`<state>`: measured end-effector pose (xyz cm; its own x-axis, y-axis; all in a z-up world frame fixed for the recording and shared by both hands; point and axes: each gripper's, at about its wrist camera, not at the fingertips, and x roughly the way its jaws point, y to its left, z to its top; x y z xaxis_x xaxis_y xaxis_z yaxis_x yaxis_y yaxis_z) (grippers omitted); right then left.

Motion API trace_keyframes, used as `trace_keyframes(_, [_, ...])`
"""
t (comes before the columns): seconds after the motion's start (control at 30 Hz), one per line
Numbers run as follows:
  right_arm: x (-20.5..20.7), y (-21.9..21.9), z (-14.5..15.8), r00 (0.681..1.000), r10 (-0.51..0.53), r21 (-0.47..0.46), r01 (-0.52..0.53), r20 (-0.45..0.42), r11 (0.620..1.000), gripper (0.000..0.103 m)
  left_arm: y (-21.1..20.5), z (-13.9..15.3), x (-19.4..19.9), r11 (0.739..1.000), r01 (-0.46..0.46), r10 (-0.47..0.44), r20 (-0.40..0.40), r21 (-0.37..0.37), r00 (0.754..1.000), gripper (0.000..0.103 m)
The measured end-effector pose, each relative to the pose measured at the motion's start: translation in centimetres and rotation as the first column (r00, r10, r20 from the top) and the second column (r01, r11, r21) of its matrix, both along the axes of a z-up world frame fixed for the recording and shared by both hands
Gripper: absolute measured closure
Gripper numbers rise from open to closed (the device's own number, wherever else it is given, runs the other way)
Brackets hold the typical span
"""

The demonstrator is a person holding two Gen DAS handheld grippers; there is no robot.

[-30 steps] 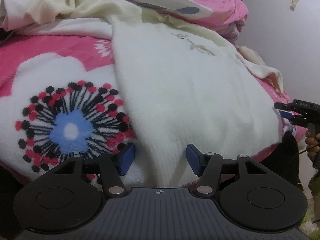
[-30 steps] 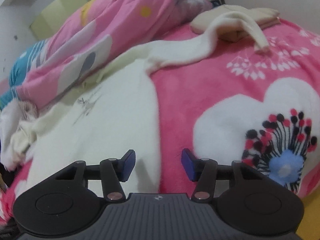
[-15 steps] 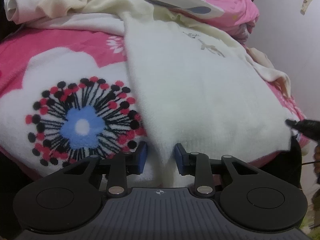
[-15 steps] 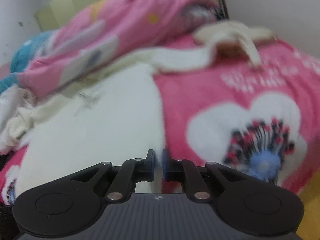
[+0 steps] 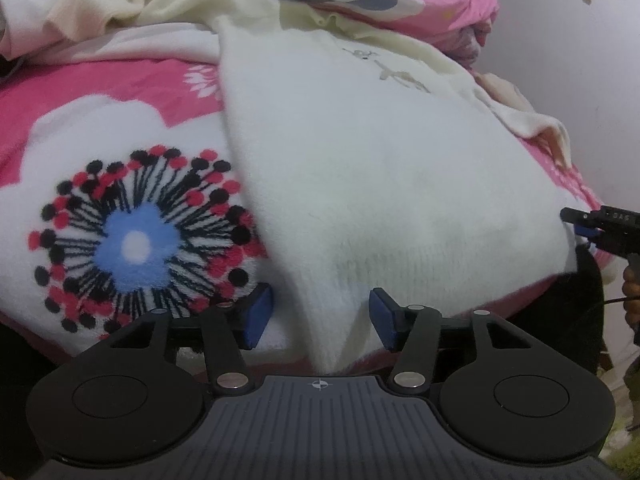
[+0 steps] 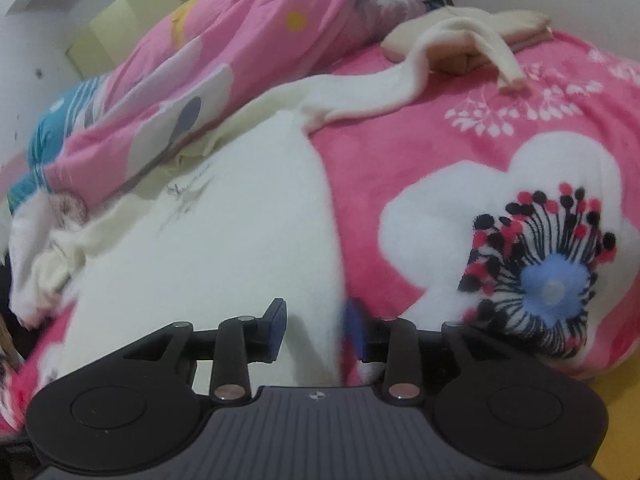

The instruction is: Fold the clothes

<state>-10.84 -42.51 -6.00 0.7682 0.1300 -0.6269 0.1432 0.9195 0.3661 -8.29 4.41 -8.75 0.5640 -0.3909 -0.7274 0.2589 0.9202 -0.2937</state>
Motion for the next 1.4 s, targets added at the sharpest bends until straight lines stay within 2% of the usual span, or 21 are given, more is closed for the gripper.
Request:
trace_keyframes(0.1, [-0.1,0.5,0.0,1.000,0.014,-0.026,-0.014,0.005,1.000,0.077,-0.2,0.2,0.0,1.000,0.013,-0.013,-0.004,0.028,1.000,0.054])
trace_keyframes(0.2, [-0.1,0.4,0.0,1.000,0.018,-0.031,-0.018,0.005,0.999,0.078,-0.4,0.3,-0.1,0.999,0.031,-0.030,-0.016,0.041,0.999,0.053])
trace_keyframes(0.37, [0.0,0.2,-0.3,1.000,0.018,-0.012,-0.017,0.004,1.000,0.077,-0.2,-0.3,-0.4,0.999,0.037,-0.037,-0.062,0.007,0.997,0.053])
trace_keyframes(0.57, [-0.1,0.1,-0.5,1.000,0.005,0.005,-0.005,0.011,1.000,0.076,-0.3,-0.8,-0.3,0.999,0.039,-0.039,-0.050,0.000,0.998,0.054])
trace_keyframes(0.63, [-0.1,0.1,-0.5,1.000,0.003,0.004,-0.003,0.013,1.000,0.076,-0.2,-0.9,-0.4,0.999,0.044,-0.044,-0.043,0.005,0.998,0.061])
trace_keyframes(0.77, [-0.1,0.2,-0.5,1.000,-0.001,-0.002,0.001,0.016,1.000,0.076,-0.1,-1.0,-0.7,0.998,0.060,-0.060,-0.037,0.005,0.998,0.083])
trace_keyframes(0.87, [-0.1,0.3,-0.5,1.000,-0.003,-0.004,0.003,0.016,1.000,0.076,-0.1,-1.3,-0.7,0.997,0.074,-0.074,-0.050,-0.007,0.996,0.085])
trace_keyframes(0.97, [0.0,0.3,-0.5,1.000,-0.004,-0.006,0.004,0.015,1.000,0.076,-0.1,-1.7,-0.5,0.997,0.081,-0.082,-0.068,-0.015,0.994,0.085])
trace_keyframes(1.13, [0.0,0.3,-0.5,1.000,-0.009,-0.013,0.009,0.014,1.000,0.076,0.1,-2.2,-0.2,0.996,0.081,-0.085,-0.088,-0.045,0.992,0.076])
trace_keyframes(1.27, [0.1,0.5,-0.5,1.000,-0.011,-0.020,0.011,0.013,1.000,0.076,0.1,-2.7,0.2,0.993,0.095,-0.103,-0.118,-0.074,0.988,0.059])
trace_keyframes(1.4, [0.2,0.5,-0.5,1.000,-0.013,-0.023,0.013,0.008,1.000,0.075,-0.3,-3.1,0.5,0.992,0.098,-0.109,-0.139,-0.079,0.984,0.055])
